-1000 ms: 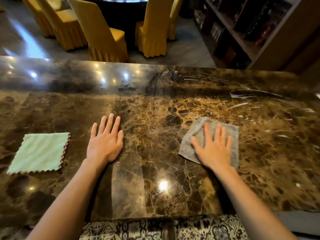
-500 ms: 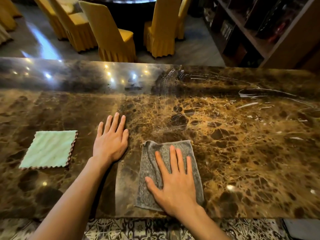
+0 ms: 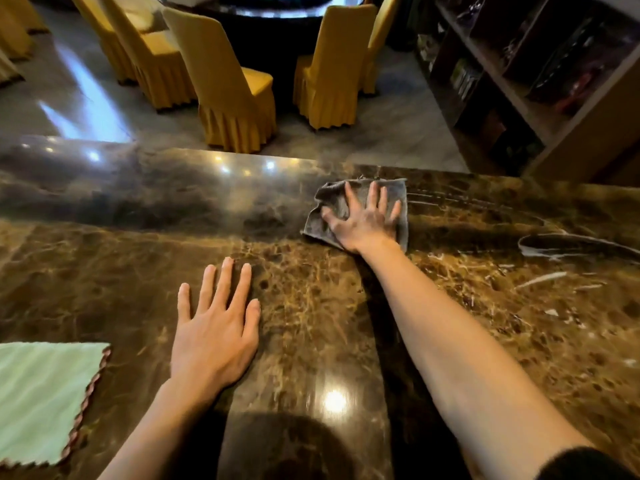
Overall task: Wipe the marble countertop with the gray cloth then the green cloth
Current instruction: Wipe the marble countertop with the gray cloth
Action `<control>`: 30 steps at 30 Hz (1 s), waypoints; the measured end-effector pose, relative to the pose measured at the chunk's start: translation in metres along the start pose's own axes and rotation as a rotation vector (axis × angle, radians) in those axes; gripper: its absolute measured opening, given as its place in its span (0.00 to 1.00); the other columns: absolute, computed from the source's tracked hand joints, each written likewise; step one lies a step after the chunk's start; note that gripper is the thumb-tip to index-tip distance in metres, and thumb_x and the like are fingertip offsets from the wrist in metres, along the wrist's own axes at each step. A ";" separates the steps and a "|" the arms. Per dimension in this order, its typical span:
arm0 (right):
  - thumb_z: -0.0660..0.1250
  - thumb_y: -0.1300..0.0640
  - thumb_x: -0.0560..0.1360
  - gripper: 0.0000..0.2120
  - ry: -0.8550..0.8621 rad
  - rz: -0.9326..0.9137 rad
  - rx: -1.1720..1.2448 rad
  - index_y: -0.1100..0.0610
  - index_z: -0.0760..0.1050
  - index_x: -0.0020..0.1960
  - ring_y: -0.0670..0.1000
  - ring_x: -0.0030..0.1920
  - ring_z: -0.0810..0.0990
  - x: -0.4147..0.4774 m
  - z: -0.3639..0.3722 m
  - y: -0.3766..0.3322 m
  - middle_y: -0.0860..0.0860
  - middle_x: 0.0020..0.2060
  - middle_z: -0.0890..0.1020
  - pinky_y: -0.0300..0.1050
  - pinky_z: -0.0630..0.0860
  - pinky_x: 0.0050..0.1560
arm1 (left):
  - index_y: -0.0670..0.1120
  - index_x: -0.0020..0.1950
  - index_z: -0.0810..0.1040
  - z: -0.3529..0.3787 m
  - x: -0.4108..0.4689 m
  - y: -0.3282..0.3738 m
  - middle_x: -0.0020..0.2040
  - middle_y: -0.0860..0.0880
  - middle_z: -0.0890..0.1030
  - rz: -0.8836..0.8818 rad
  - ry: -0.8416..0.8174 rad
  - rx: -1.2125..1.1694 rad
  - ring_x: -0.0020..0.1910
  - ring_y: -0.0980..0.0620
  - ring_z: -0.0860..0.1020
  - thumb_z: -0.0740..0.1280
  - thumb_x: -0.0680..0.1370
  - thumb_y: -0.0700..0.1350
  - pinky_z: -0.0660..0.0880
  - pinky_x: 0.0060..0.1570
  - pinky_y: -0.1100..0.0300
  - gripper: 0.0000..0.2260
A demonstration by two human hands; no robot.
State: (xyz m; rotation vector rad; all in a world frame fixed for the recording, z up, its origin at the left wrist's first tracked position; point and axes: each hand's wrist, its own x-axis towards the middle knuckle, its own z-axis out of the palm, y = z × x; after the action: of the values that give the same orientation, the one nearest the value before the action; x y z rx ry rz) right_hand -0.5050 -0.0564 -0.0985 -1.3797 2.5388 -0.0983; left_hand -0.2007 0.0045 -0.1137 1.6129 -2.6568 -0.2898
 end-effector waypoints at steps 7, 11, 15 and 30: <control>0.42 0.21 0.73 0.42 -0.014 -0.012 -0.057 0.38 0.42 0.82 0.63 0.81 0.39 0.054 -0.015 -0.001 0.59 0.82 0.42 0.68 0.36 0.77 | 0.57 0.82 0.39 0.005 -0.001 0.000 0.82 0.52 0.40 -0.014 0.027 -0.017 0.81 0.50 0.37 0.36 0.82 0.61 0.40 0.78 0.40 0.28; 0.43 0.20 0.72 0.42 -0.039 -0.057 -0.042 0.37 0.43 0.81 0.61 0.81 0.39 0.003 -0.002 -0.001 0.57 0.83 0.42 0.67 0.36 0.77 | 0.56 0.82 0.39 0.005 -0.001 0.000 0.83 0.51 0.40 -0.016 0.016 -0.006 0.81 0.49 0.38 0.36 0.82 0.60 0.40 0.78 0.39 0.27; 0.41 0.19 0.72 0.43 -0.001 -0.141 -0.023 0.37 0.43 0.81 0.60 0.81 0.38 -0.113 0.026 0.002 0.56 0.83 0.41 0.65 0.35 0.78 | 0.55 0.82 0.40 0.001 -0.001 0.002 0.83 0.50 0.41 -0.013 -0.019 -0.022 0.81 0.47 0.39 0.39 0.83 0.59 0.39 0.78 0.39 0.27; 0.42 0.24 0.77 0.36 0.061 -0.138 -0.003 0.35 0.37 0.80 0.58 0.81 0.33 -0.443 0.091 0.033 0.55 0.82 0.39 0.65 0.41 0.79 | 0.51 0.83 0.46 -0.003 -0.049 0.012 0.84 0.49 0.46 0.101 -0.050 -0.057 0.82 0.47 0.43 0.42 0.84 0.58 0.40 0.78 0.42 0.28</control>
State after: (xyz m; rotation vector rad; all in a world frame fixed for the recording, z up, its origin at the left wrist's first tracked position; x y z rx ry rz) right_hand -0.2790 0.3362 -0.1099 -1.5747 2.4905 -0.1646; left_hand -0.1880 0.0529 -0.1052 1.4687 -2.7285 -0.4035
